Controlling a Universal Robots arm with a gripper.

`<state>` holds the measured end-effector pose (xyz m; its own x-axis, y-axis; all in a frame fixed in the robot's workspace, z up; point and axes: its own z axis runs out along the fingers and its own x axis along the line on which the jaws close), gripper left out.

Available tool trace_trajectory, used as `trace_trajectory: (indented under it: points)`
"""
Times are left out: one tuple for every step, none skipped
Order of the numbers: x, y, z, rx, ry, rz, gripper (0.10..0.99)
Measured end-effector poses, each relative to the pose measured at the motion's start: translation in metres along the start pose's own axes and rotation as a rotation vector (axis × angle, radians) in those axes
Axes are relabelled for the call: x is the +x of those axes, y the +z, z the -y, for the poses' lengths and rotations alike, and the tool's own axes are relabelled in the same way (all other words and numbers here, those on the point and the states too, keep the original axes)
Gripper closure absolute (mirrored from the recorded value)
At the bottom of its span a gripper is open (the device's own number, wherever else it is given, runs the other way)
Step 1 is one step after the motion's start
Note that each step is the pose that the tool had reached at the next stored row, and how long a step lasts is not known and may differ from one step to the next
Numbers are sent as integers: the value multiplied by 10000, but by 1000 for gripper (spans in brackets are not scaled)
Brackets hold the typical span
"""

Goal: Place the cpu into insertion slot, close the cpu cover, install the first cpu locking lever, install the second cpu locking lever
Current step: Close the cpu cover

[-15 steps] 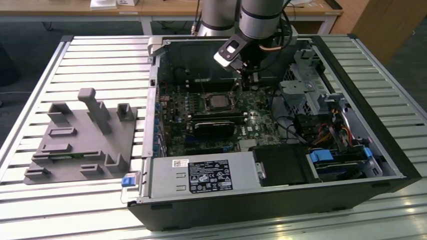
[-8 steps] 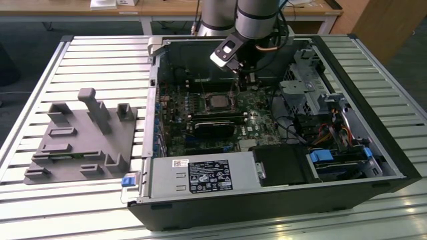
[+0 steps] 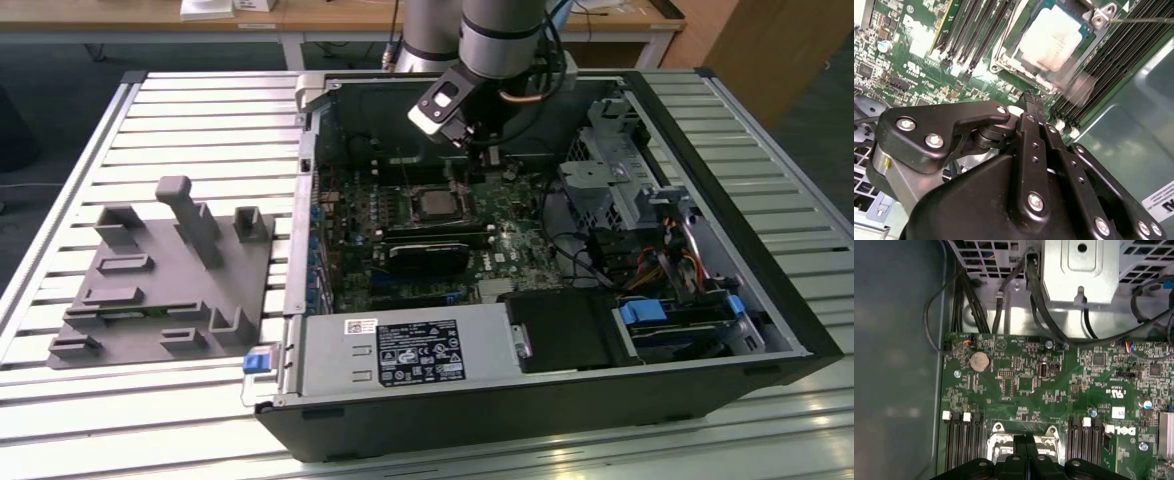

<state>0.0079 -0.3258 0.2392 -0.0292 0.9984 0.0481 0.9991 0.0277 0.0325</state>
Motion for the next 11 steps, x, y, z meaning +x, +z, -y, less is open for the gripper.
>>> trace_trajectory:
  points:
    - [0, 2, 9, -1, 0, -2, 980]
    - [0, 6, 18, -1, 0, -3, 980]
    - [0, 13, 24, -1, 0, -2, 980]
    - [0, 21, 29, 0, -1, -1, 980]
    - [-1, 34, 34, 0, 0, -1, 980]
    - [-1, 48, 37, 0, 0, 0, 980]
    - [-2, 62, 41, 4, 0, 2, 980]
    - [-3, 75, 46, 9, 0, 1, 980]
    - [-6, 85, 52, 15, 0, 0, 980]
    - [-12, 92, 57, 20, 0, 2, 980]
    - [-23, 96, 62, 22, 0, 3, 980]
